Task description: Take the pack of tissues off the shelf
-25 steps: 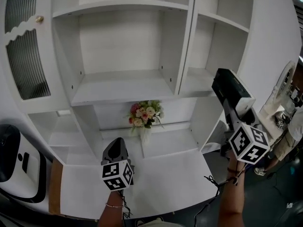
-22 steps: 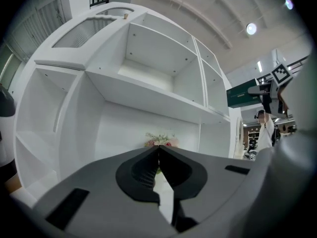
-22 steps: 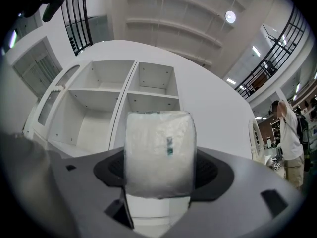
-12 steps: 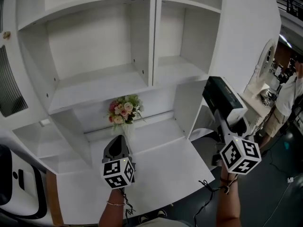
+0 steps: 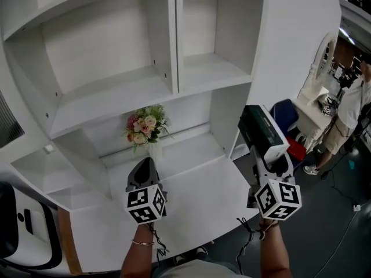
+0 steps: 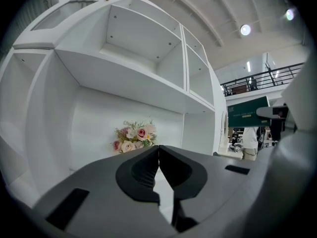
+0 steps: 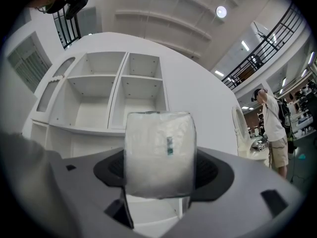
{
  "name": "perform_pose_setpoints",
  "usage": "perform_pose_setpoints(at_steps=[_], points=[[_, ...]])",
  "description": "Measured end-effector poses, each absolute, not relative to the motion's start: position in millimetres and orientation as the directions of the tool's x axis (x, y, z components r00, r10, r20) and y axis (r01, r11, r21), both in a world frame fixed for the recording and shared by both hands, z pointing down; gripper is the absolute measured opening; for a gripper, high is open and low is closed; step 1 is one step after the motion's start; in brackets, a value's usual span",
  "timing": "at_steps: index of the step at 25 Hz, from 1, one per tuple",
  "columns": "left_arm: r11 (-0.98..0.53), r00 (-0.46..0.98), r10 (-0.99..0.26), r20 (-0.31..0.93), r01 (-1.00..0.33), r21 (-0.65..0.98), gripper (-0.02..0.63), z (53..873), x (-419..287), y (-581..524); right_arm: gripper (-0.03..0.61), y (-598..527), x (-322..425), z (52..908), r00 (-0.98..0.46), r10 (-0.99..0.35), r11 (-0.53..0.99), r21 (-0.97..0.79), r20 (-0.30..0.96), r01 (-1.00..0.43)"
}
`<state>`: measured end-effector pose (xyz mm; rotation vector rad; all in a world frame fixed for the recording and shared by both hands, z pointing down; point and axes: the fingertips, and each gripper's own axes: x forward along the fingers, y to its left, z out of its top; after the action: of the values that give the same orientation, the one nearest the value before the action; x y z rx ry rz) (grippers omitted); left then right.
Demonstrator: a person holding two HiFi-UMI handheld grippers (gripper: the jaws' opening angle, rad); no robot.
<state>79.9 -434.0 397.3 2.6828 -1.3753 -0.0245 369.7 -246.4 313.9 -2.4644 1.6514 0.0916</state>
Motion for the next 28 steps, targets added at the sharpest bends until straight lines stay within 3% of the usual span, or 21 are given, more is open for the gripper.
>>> perform_pose_setpoints(at_steps=[15, 28], points=[[-0.500, 0.512, -0.855, 0.084, -0.857, 0.126, 0.018, 421, 55, -455, 0.342, -316, 330, 415, 0.317, -0.948, -0.313, -0.095, -0.035, -0.945], [-0.454, 0.465, -0.881, 0.090, -0.883, 0.121, 0.018, 436, 41, -464, 0.342, -362, 292, 426, 0.196, -0.980, -0.193, -0.079, -0.025, -0.978]])
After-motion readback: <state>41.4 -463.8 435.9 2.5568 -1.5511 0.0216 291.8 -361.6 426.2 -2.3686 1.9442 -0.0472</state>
